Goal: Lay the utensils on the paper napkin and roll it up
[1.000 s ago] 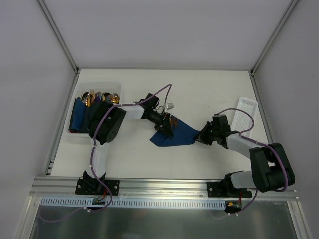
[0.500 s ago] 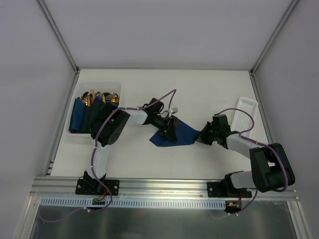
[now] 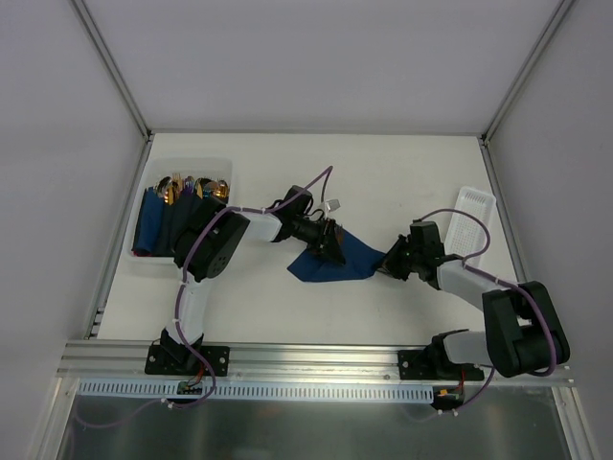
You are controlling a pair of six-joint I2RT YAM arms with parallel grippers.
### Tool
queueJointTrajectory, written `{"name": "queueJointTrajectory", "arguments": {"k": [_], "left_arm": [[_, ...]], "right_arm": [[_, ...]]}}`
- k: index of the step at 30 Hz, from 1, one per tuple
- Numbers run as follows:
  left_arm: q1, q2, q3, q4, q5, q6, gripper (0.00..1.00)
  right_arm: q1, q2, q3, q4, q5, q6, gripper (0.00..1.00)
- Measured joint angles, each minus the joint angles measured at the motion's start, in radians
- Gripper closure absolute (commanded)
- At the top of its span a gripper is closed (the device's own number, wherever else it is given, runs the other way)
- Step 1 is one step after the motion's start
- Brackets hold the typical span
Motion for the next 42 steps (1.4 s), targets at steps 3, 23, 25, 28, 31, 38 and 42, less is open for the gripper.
{"name": "queueJointTrajectory", "arguments": {"k": [3,23,25,28,31,38,42], "left_arm": [[0.012,0.001,-0.011,0.004,-0.019,-0.012,0.78],[0.021,0.020,0.000,-0.020,-0.048,-0.023,0.79],[0.021,0.020,0.000,-0.021,-0.048,-0.023,0.79],[0.021,0.020,0.000,-0.022,-0.048,-0.023,0.79],[0.023,0.020,0.001,-0.024,-0.048,-0.022,0.79],[0.025,0.021,0.003,-0.031,-0.048,-0.019,0.79],[0.026,0.021,0.002,-0.024,-0.043,-0.019,0.78]], "right_arm": [[0.000,-0.017,0.000,0.001,-0.004,0.000,1.00],[0.084,-0.035,0.072,0.054,-0.087,0.015,1.00],[0.103,-0.020,0.098,0.065,-0.088,0.024,1.00],[0.126,0.006,0.130,0.082,-0.091,0.047,1.00],[0.141,0.040,0.151,0.100,-0.093,0.076,1.00],[0.179,0.128,0.176,0.142,-0.103,0.138,1.00],[0.192,0.149,0.176,0.151,-0.108,0.151,1.00]]}}
